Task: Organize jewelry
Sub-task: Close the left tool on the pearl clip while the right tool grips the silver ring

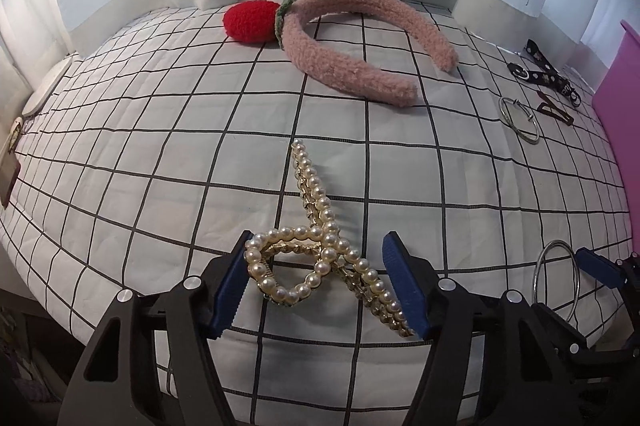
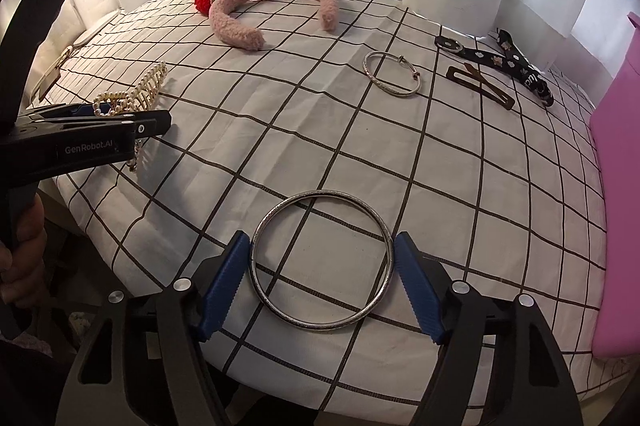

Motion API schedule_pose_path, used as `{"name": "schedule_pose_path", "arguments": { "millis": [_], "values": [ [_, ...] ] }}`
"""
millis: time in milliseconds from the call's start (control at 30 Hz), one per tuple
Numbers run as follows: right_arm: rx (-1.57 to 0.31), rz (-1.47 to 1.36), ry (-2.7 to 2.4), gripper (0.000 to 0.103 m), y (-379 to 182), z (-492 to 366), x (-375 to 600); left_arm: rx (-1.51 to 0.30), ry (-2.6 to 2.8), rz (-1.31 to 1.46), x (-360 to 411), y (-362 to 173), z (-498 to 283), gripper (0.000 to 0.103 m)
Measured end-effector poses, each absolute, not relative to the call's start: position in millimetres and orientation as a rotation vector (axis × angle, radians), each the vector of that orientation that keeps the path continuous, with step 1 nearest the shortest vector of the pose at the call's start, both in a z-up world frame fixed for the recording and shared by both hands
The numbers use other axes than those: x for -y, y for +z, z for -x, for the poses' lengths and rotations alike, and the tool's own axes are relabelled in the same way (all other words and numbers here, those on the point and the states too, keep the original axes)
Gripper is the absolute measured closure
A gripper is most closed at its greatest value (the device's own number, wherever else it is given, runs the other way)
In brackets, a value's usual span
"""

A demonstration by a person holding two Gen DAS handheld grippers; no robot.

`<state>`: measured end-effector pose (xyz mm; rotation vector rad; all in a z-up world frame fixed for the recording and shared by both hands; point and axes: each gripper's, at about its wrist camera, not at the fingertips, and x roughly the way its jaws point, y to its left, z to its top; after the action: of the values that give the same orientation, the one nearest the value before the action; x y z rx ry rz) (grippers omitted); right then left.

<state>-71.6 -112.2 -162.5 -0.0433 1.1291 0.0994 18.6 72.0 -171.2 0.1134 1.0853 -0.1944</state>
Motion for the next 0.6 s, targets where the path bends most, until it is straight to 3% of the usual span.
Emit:
{"name": "schedule_pose_path", "arguments": {
  "millis": [267,600],
  "values": [
    [-1.105,0.014,0.083,0.032,-150.2,67.2,123.0,-1.102,-0.191,-0.085,-75.8,-167.6,-25.5,0.061],
    [-1.091,-0.002,0.082,0.032,-144.8,64.4,129.5,-1.092,-0.212,-0.045,-75.5,-159.0,-29.9,0.062]
  ]
}}
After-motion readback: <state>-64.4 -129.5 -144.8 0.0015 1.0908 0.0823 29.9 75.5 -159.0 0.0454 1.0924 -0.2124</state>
